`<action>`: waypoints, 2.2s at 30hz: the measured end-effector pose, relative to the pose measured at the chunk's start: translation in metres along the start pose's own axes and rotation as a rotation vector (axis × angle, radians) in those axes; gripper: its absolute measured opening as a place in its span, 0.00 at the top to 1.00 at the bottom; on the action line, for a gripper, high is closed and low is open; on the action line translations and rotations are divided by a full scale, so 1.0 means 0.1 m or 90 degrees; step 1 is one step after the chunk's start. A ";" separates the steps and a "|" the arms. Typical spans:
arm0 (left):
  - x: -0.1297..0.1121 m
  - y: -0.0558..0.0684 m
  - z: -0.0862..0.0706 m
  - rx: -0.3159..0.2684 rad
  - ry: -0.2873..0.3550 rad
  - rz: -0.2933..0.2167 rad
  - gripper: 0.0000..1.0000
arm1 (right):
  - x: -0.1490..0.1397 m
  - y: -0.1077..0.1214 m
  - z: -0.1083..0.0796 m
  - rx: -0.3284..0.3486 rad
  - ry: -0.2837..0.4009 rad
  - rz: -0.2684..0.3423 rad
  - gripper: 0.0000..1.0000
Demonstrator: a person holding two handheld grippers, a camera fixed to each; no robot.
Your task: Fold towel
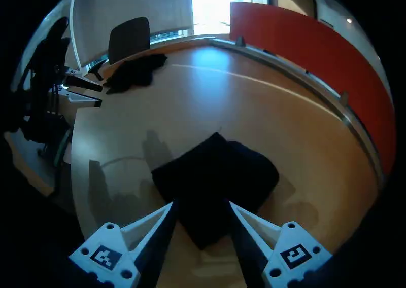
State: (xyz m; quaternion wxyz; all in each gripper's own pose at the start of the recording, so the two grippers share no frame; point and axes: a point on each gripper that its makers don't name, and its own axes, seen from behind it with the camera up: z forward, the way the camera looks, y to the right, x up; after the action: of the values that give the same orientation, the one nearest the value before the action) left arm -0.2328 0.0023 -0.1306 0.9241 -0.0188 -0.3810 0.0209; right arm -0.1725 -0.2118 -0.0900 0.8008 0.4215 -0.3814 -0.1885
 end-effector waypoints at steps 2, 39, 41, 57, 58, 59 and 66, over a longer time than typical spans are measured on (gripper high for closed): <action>0.00 0.01 0.00 -0.001 0.000 0.001 0.02 | -0.06 0.01 -0.01 -0.003 -0.006 0.003 0.34; 0.00 0.06 0.02 -0.007 0.000 0.004 0.02 | -0.75 0.11 -0.03 -0.043 -0.073 0.042 0.64; 0.00 0.06 0.02 -0.007 0.000 0.005 0.02 | -0.76 0.11 -0.03 -0.044 -0.073 0.046 0.76; 0.02 0.07 0.04 -0.009 0.000 0.009 0.02 | -0.67 0.09 -0.09 -0.036 -0.056 0.038 0.95; 0.02 0.08 0.04 -0.009 0.000 0.009 0.01 | -0.64 0.10 -0.11 -0.038 -0.051 0.036 0.95; 0.02 0.08 0.04 -0.009 0.000 0.009 0.01 | -0.60 0.11 -0.12 -0.040 -0.046 0.034 0.95; 0.05 0.10 0.05 -0.011 0.005 0.010 0.02 | -0.24 0.23 -0.28 -0.055 -0.004 0.025 0.95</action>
State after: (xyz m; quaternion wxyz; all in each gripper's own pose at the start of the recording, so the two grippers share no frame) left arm -0.2328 0.0129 -0.1242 0.9252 -0.0297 -0.3775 0.0246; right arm -0.1667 -0.1687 -0.0923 0.8208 0.3783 -0.3836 -0.1899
